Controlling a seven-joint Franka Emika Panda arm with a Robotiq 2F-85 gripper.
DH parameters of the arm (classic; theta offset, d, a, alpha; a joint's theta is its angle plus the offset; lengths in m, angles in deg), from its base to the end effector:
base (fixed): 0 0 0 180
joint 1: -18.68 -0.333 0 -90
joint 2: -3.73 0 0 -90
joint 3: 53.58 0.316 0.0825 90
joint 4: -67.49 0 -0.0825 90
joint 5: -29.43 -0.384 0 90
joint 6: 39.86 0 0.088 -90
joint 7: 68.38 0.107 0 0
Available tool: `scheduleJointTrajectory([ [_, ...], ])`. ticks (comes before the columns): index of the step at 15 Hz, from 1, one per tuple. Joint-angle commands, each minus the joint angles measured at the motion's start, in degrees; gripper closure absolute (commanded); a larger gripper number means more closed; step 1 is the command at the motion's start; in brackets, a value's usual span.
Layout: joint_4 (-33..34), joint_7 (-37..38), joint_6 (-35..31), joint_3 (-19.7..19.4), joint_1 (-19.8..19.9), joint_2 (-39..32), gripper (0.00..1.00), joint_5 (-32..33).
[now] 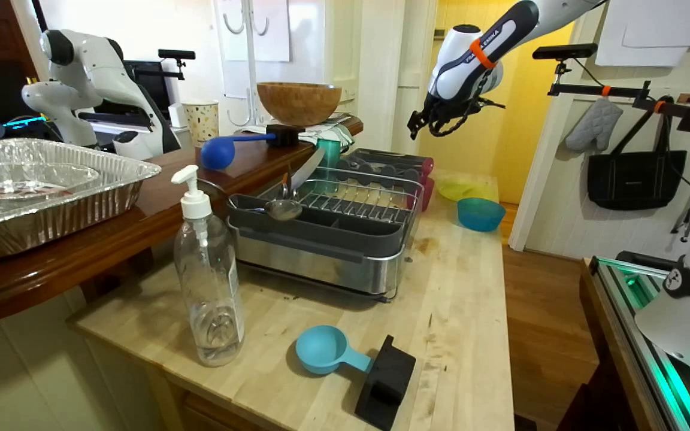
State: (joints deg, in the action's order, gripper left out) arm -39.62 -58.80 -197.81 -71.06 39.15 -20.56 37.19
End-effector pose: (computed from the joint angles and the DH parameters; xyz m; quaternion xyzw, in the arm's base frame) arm 0.5464 -0.3945 0.3493 0.9150 -0.3135 0.2041 0.1512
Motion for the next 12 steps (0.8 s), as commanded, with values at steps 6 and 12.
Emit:
scheduleJointTrajectory([
  [6,6.56,1.42,2.83,-1.93,-1.00,-3.91,0.00,-2.32],
  [12,13.89,0.66,9.29,-1.34,-0.46,-8.43,0.00,-2.65],
])
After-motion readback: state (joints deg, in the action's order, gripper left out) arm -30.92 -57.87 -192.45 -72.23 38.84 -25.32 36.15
